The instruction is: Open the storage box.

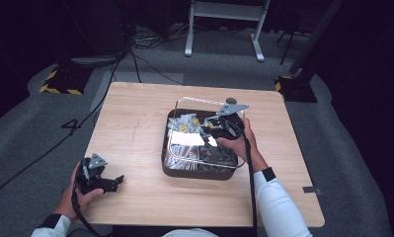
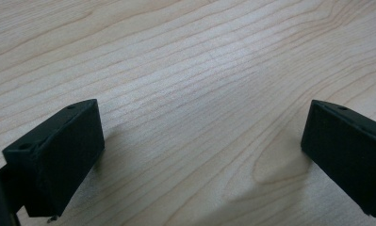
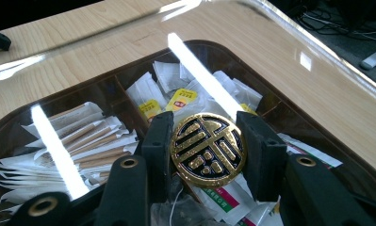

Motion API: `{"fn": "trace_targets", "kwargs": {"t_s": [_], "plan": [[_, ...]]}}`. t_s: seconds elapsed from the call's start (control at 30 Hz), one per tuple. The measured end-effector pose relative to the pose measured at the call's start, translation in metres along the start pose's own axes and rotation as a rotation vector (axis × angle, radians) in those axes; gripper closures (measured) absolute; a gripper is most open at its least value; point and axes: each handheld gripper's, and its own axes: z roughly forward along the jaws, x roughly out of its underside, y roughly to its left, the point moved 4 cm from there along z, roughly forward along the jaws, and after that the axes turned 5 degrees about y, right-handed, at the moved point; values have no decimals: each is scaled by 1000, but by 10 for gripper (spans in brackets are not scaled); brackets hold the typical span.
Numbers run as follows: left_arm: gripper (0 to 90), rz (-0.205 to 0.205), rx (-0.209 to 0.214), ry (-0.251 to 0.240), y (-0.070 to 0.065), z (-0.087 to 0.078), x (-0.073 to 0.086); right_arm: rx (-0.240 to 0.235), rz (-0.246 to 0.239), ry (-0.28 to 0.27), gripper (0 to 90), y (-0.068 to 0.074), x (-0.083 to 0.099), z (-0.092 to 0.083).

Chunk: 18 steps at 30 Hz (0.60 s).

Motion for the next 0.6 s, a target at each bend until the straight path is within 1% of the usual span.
{"fn": "trace_targets", "kwargs": {"t_s": [0.2,0.43,0.6], "plan": [[2,0,0,0,0,0,0,8,-11,18,592,-2,3,-2],[2,0,0,0,0,0,0,20,-5,22,592,-7,8,-7],[2,0,0,0,0,0,0,32,4,23,592,-14,13,-14]]}}
